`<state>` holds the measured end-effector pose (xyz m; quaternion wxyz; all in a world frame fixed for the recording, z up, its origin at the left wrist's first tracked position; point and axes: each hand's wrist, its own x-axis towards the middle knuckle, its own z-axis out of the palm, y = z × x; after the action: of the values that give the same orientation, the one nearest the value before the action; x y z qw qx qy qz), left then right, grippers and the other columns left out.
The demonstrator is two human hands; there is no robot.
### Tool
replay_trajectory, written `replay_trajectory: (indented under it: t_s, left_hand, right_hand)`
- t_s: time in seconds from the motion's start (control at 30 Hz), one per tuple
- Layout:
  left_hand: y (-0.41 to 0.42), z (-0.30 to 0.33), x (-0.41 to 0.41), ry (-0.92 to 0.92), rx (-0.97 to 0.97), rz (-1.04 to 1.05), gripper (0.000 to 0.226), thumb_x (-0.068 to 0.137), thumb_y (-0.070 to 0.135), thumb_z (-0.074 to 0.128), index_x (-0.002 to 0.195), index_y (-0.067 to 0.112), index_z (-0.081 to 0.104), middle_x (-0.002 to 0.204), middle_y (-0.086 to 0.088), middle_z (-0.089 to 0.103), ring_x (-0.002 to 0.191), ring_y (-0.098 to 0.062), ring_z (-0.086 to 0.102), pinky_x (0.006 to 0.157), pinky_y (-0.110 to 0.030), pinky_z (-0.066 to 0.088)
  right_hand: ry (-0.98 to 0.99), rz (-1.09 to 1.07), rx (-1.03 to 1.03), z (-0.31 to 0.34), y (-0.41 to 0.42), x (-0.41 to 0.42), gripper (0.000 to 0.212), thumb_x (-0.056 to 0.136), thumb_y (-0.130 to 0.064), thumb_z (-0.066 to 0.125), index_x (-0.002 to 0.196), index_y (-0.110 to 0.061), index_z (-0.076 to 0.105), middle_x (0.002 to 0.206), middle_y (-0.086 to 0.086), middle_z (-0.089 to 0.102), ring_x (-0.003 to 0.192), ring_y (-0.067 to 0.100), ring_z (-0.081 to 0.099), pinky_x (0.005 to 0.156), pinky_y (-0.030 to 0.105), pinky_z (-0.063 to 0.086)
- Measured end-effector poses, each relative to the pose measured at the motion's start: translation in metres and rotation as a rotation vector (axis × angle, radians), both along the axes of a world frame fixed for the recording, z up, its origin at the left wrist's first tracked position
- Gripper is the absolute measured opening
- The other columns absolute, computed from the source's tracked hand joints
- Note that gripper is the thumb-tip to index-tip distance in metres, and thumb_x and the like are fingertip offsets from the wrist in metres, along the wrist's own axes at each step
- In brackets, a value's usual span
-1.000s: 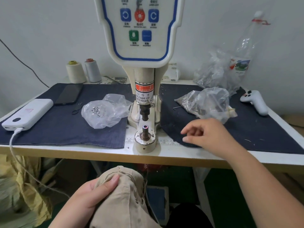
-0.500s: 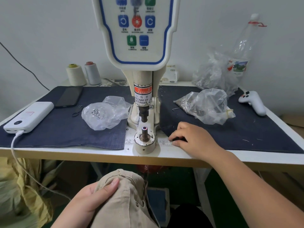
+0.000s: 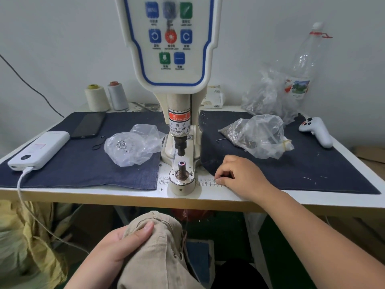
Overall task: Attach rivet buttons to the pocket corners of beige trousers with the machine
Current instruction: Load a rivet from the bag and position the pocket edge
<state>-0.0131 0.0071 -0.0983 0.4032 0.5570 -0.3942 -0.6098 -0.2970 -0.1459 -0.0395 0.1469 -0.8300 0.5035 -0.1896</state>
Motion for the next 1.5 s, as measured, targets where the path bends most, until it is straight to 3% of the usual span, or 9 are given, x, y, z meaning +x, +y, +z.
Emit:
replay_trajectory:
  t_s: [0.17, 0.33, 0.5, 0.6, 0.77, 1.0, 1.23, 1.33, 1.5]
  left_hand:
    - [0.001, 0.024, -0.016, 0.065, -0.064, 0.018, 0.022, 0.066, 0.027, 0.071, 0.080, 0.016, 0.083, 0.087, -0.007, 0.078, 0.074, -0.009, 0.074, 0.056, -0.014, 0.053]
    - [0.007, 0.039, -0.021, 0.126, -0.041, 0.069, 0.019, 0.075, 0.021, 0.068, 0.080, 0.010, 0.082, 0.088, -0.012, 0.077, 0.075, -0.014, 0.074, 0.058, -0.017, 0.055]
    - [0.017, 0.046, -0.023, 0.179, 0.015, 0.029, 0.040, 0.064, 0.029, 0.084, 0.096, 0.006, 0.080, 0.104, -0.019, 0.075, 0.093, -0.025, 0.074, 0.072, -0.028, 0.057]
    - [0.018, 0.047, -0.025, 0.209, 0.037, 0.035, 0.057, 0.057, 0.041, 0.084, 0.099, 0.004, 0.079, 0.106, -0.021, 0.074, 0.094, -0.026, 0.074, 0.070, -0.026, 0.057]
    - [0.019, 0.050, -0.023, 0.174, 0.061, 0.057, 0.066, 0.052, 0.049, 0.087, 0.102, 0.006, 0.079, 0.111, -0.020, 0.074, 0.103, -0.031, 0.071, 0.086, -0.036, 0.050]
    - [0.019, 0.050, -0.024, 0.178, 0.077, 0.065, 0.067, 0.051, 0.048, 0.087, 0.102, 0.006, 0.078, 0.111, -0.020, 0.073, 0.105, -0.032, 0.070, 0.090, -0.038, 0.050]
    - [0.020, 0.050, -0.027, 0.191, 0.056, 0.069, 0.046, 0.065, 0.038, 0.078, 0.099, 0.008, 0.080, 0.109, -0.018, 0.075, 0.100, -0.027, 0.073, 0.085, -0.032, 0.051]
    - [0.020, 0.051, -0.028, 0.187, 0.060, 0.068, 0.050, 0.062, 0.040, 0.082, 0.100, 0.007, 0.080, 0.109, -0.018, 0.074, 0.100, -0.027, 0.073, 0.084, -0.031, 0.053]
    - [0.021, 0.052, -0.025, 0.142, 0.050, 0.071, 0.064, 0.051, 0.051, 0.085, 0.100, 0.010, 0.080, 0.110, -0.017, 0.075, 0.107, -0.030, 0.070, 0.098, -0.040, 0.049]
  right_hand:
    - [0.046, 0.018, -0.016, -0.001, 0.007, 0.010, 0.014, 0.094, -0.021, 0.059, 0.081, -0.025, 0.058, 0.088, -0.012, 0.048, 0.074, 0.005, 0.047, 0.061, 0.019, 0.034]
    - [-0.446, -0.226, 0.064, 0.012, 0.018, 0.016, 0.009, 0.090, -0.017, 0.064, 0.082, -0.017, 0.069, 0.078, -0.009, 0.063, 0.068, 0.004, 0.056, 0.061, 0.014, 0.041]
    - [-1.142, -0.302, 0.721, 0.033, 0.037, 0.047, 0.006, 0.086, -0.008, 0.070, 0.080, -0.005, 0.071, 0.062, 0.003, 0.063, 0.046, 0.008, 0.050, 0.039, 0.017, 0.035]
    - [-1.322, -0.323, 0.989, 0.043, 0.042, 0.065, 0.005, 0.084, -0.005, 0.070, 0.081, -0.004, 0.066, 0.061, 0.005, 0.065, 0.038, 0.006, 0.046, 0.032, 0.015, 0.028]
    - [-1.357, -0.397, 1.081, 0.051, 0.041, 0.080, 0.006, 0.087, -0.006, 0.068, 0.083, -0.005, 0.063, 0.061, 0.005, 0.068, 0.036, 0.003, 0.050, 0.030, 0.012, 0.028]
    - [-1.458, -0.458, 1.234, 0.053, 0.041, 0.085, 0.012, 0.091, -0.006, 0.063, 0.079, -0.003, 0.060, 0.058, 0.004, 0.067, 0.036, 0.004, 0.054, 0.029, 0.012, 0.028]
    - [-1.517, -0.436, 1.289, 0.056, 0.040, 0.086, 0.008, 0.093, -0.007, 0.060, 0.088, -0.001, 0.061, 0.059, 0.006, 0.067, 0.036, 0.006, 0.055, 0.029, 0.012, 0.031]
    - [-1.528, -0.434, 1.296, 0.056, 0.041, 0.087, 0.008, 0.094, -0.007, 0.060, 0.089, -0.001, 0.061, 0.060, 0.007, 0.068, 0.036, 0.007, 0.055, 0.028, 0.013, 0.031]
    - [-1.571, -0.449, 1.311, 0.058, 0.043, 0.085, 0.008, 0.093, -0.007, 0.059, 0.089, -0.001, 0.061, 0.063, 0.009, 0.070, 0.036, 0.008, 0.055, 0.028, 0.013, 0.032]
